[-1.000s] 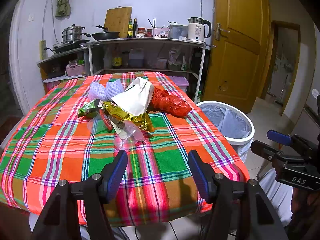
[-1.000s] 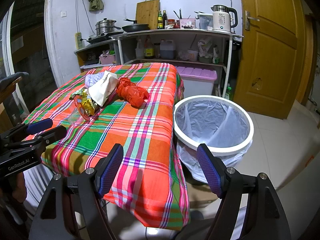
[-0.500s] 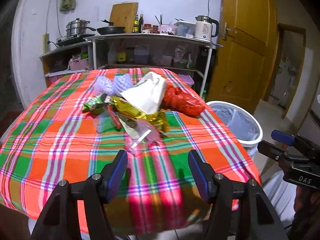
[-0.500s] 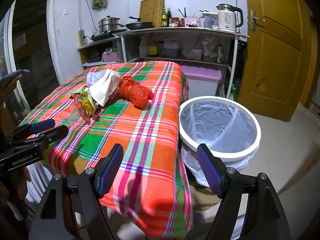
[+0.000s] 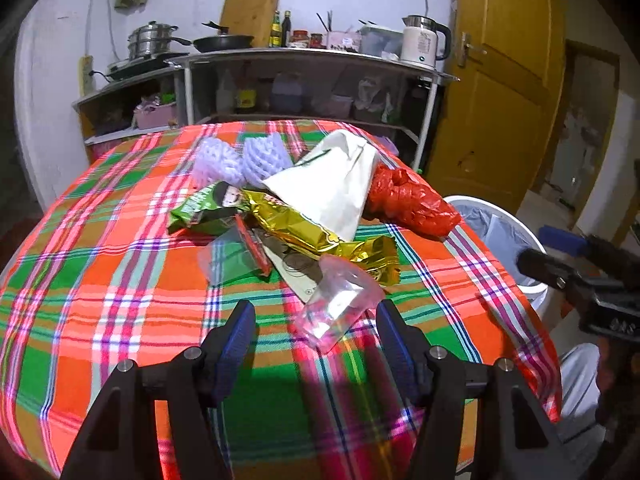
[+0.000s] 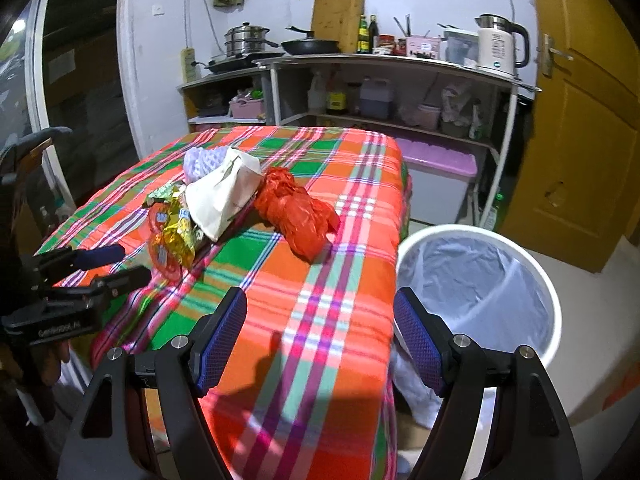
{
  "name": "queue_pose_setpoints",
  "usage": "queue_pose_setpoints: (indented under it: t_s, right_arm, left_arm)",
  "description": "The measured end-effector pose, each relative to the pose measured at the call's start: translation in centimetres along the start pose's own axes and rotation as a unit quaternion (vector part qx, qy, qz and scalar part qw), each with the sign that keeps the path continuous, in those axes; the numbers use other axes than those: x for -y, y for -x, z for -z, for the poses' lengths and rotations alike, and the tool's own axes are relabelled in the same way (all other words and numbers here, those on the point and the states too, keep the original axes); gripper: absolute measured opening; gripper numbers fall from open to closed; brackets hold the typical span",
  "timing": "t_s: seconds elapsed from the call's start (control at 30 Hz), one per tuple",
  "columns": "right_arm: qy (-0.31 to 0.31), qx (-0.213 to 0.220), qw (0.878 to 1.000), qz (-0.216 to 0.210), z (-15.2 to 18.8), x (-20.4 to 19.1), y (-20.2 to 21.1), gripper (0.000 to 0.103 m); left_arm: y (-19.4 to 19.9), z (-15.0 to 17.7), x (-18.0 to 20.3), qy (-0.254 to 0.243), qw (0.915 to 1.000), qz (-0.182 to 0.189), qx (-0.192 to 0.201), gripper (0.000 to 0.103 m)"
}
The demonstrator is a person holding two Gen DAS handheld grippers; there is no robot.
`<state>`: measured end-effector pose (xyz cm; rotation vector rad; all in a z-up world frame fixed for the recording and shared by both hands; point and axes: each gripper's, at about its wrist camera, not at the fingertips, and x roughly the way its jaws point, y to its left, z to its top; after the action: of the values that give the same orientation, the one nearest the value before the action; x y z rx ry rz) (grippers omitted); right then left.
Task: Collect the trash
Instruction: 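Grasp the red plastic bag with the right gripper while the left grasps the clear cup, then carry the red plastic bag with the right gripper over the white bin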
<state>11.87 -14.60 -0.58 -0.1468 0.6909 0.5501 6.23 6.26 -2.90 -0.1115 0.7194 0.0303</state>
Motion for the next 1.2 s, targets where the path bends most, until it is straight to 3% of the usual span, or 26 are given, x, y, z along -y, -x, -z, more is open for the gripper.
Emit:
queue_pose_setpoints:
  t_s: [0.33,0.53,0.67,0.77,0.97,1.2]
  right_arm:
    - [0.014,-0.032,0.999,-0.031,-3.5,0.7,-6.0,0.076]
    - [0.008,-0.056,0.997,-0.053,-4.6,1.1,-9.1,0.075]
    - [0.005,-0.068,0.996,-0.062,-4.8,0.9,-9.9,0.038]
    - [0.011,-0.068,0.996,-0.061,-4.8,0.6,-9.9,0.029]
    - [0.001,-0.058,0.997,-0.057,-4.5,0.8,-8.8,0.019]
    - [-0.019,-0.046,0.998,-0.049,-3.4,1.6,-6.2,0.017]
  left_arm:
    - [-1.9,-0.1,0.2,-0.021,0.9994,0.024,-0.016,0.061]
    - [-2.8,-0.1,0.0,-0.019,0.9988,0.037,-0.025,0.037]
    - [-2.9,0.0,-0.3,-0.011,0.9988,0.04,-0.026,0.028]
    - [-2.8,0.1,-0.3,-0.007,0.9988,0.042,-0.026,0.028]
    - [-2.0,0.0,-0.2,-0.003,0.999,0.04,-0.021,0.027]
    - [0.1,0.4,-0.1,0.006,0.9994,0.032,-0.007,0.027]
